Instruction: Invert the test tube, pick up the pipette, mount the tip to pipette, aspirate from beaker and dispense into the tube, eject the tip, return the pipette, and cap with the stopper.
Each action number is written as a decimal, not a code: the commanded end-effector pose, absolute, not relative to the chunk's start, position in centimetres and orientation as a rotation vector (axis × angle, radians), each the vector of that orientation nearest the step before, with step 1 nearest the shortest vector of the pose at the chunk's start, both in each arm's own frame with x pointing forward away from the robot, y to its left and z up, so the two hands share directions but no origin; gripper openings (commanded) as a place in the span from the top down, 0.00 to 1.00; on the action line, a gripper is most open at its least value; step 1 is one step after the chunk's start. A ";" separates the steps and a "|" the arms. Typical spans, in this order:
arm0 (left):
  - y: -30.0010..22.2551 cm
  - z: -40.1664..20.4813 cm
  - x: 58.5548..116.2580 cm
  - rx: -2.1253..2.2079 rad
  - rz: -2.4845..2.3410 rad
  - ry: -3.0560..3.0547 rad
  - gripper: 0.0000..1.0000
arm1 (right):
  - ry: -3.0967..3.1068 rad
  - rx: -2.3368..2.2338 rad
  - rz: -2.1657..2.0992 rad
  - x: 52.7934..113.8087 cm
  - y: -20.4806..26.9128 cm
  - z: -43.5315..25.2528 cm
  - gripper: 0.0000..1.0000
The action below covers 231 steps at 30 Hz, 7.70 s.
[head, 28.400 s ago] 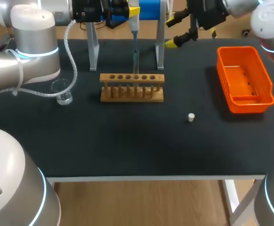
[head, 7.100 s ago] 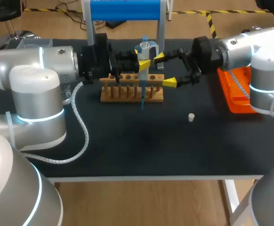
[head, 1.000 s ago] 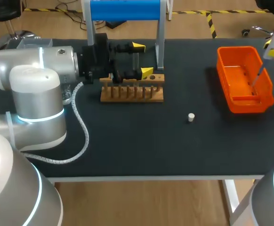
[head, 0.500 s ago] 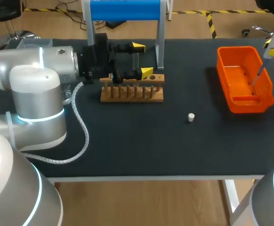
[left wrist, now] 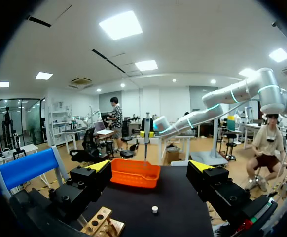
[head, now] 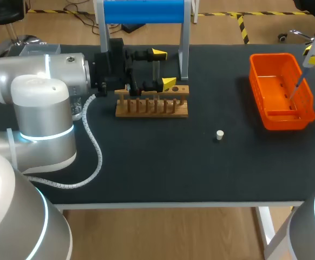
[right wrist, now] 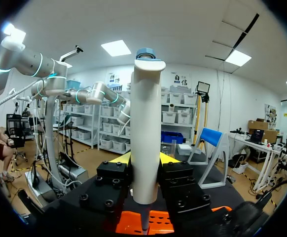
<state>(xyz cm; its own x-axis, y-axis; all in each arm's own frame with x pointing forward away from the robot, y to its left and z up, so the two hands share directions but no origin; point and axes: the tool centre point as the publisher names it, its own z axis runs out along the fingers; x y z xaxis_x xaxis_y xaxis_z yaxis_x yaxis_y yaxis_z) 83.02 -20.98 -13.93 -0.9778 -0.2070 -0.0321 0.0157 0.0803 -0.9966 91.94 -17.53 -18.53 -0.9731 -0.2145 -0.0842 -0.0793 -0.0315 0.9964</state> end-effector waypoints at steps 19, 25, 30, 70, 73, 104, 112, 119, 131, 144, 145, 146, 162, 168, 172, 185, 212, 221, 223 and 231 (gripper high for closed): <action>-41.5 -6.1 94.3 -0.228 -1.962 2.361 0.00 | -2.122 0.323 -2.162 91.9 -17.5 -18.4 1.00; -45.4 -5.3 94.0 -0.205 -1.907 2.371 0.00 | -2.122 0.323 -2.162 91.9 -17.5 -18.4 1.00; -45.4 -5.3 94.0 -0.205 -1.907 2.371 1.00 | -2.122 0.323 -2.162 91.9 -17.5 -18.4 1.00; -50.8 -5.9 94.6 -0.068 -1.955 2.351 1.00 | -2.122 0.323 -2.162 91.9 -17.5 -18.4 1.00; -51.9 -6.0 94.3 -0.067 -1.976 2.352 1.00 | -2.122 0.323 -2.162 91.9 -17.5 -18.4 1.00; -57.2 -6.8 91.6 -0.079 -1.980 2.343 1.00 | -2.122 0.323 -2.162 91.9 -17.5 -18.4 1.00; -57.2 -6.8 91.6 -0.079 -1.980 2.343 1.00 | -2.122 0.323 -2.162 91.9 -17.5 -18.4 1.00; -57.8 -8.0 91.9 -0.072 -1.996 2.343 1.00 | -2.122 0.323 -2.162 91.9 -17.5 -18.4 1.00; -58.4 -8.8 92.2 -0.050 -2.022 2.342 1.00 | -2.122 0.323 -2.162 91.9 -17.5 -18.4 1.00; -58.6 -9.8 92.3 -0.040 -2.023 2.371 1.00 | -2.122 0.323 -2.162 91.9 -17.5 -18.4 1.00; -58.6 -9.9 92.3 -0.042 -2.023 2.371 1.00 | -2.122 0.323 -2.162 91.9 -17.5 -18.4 1.00; -58.6 -9.9 92.3 -0.043 -2.023 2.371 1.00 | -2.122 0.323 -2.162 91.9 -17.5 -18.4 1.00; -58.3 -10.4 92.3 -0.052 -2.007 2.386 1.00 | -2.122 0.323 -2.162 91.9 -17.5 -18.4 1.00; -58.4 -10.7 92.4 -0.045 -1.993 2.404 1.00 | -2.122 0.323 -2.162 91.9 -17.5 -18.4 1.00; -58.3 -10.8 92.5 -0.044 -1.992 2.408 1.00 | -2.122 0.323 -2.162 91.9 -17.5 -18.4 1.00; -58.4 -11.4 92.5 -0.051 -1.970 2.444 1.00 | -2.122 0.323 -2.162 91.9 -17.5 -18.4 1.00; -58.4 -12.2 92.7 -0.083 -1.946 2.476 1.00 | -2.122 0.323 -2.162 91.9 -17.5 -18.4 1.00; -57.6 -11.6 92.3 -0.109 -1.944 2.444 1.00 | -2.122 0.323 -2.162 91.9 -17.5 -18.4 1.00; -57.4 -11.3 92.3 -0.111 -1.940 2.441 1.00 | -2.122 0.323 -2.162 91.9 -17.5 -18.4 1.00; -56.8 -10.2 92.4 -0.114 -1.917 2.434 1.00 | -2.122 0.323 -2.162 91.9 -17.5 -18.4 1.00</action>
